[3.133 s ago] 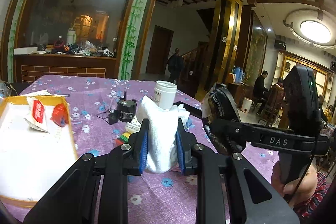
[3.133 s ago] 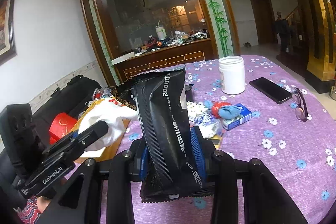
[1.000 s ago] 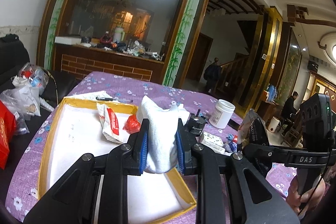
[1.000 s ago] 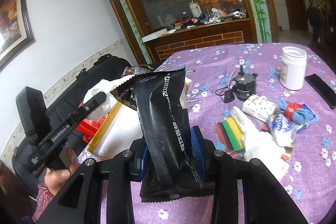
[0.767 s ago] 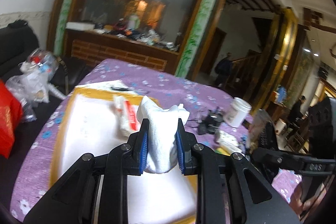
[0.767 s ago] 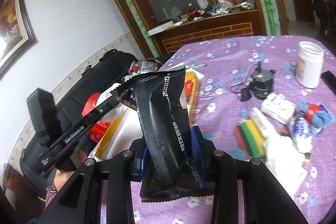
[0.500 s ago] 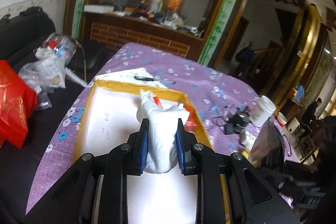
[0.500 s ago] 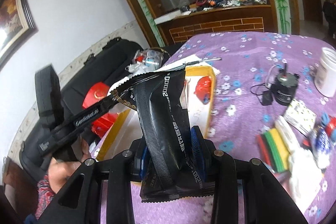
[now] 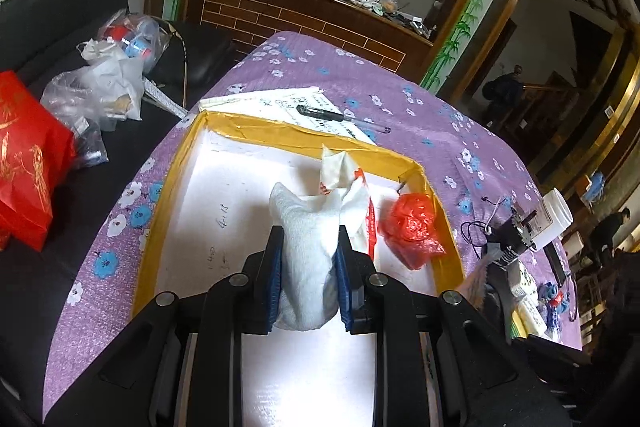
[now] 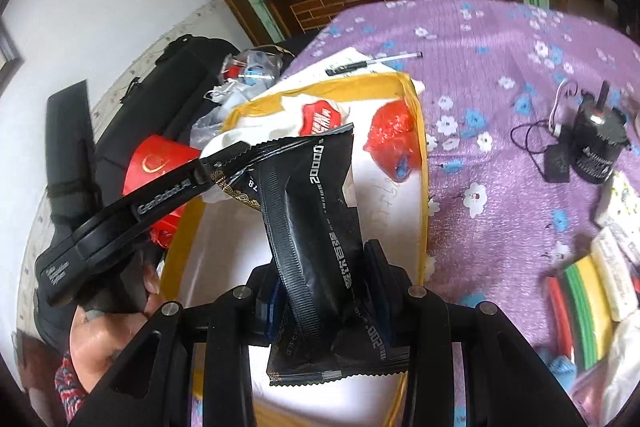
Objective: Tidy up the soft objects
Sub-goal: 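Lower the towel and snack bag into the box and open both tools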
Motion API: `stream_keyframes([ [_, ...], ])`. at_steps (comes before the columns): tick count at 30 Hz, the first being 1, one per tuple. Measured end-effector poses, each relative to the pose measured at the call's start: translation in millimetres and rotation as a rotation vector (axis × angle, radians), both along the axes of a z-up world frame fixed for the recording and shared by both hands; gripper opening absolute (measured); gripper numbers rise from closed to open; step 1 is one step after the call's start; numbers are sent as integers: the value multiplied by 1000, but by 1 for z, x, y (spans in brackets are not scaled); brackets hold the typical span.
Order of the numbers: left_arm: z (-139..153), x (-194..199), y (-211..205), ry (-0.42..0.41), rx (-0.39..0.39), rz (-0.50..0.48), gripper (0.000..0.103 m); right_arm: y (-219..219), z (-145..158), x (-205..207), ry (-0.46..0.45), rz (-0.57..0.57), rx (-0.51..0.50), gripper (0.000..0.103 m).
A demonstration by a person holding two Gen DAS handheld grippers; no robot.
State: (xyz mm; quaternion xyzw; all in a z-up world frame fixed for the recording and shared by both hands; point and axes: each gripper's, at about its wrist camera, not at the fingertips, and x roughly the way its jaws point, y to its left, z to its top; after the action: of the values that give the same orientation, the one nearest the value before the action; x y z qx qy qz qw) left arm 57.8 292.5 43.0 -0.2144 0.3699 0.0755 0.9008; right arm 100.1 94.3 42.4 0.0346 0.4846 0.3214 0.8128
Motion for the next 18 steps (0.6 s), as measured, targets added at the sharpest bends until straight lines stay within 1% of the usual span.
stream_keyframes([
  [5, -5, 2, 2, 3, -10, -9, 21, 7, -9, 9, 13, -12, -6, 37],
  [8, -8, 3, 3, 4, -20, -17, 21, 7, -14, 15, 12, -24, -1, 39],
  [11, -9, 4, 4, 5, -37, -16, 28, 8, -16, 19, 15, -16, 0, 40],
  [12, -8, 3, 4, 1, -43, -16, 28, 7, -17, 19, 24, -10, 14, 40],
  [14, -6, 1, 3, -8, -46, -20, 28, 5, -17, 20, 26, -4, 27, 40],
  [18, 0, -6, -2, -35, -53, -32, 28, -3, -9, 13, -5, 15, 58, 41],
])
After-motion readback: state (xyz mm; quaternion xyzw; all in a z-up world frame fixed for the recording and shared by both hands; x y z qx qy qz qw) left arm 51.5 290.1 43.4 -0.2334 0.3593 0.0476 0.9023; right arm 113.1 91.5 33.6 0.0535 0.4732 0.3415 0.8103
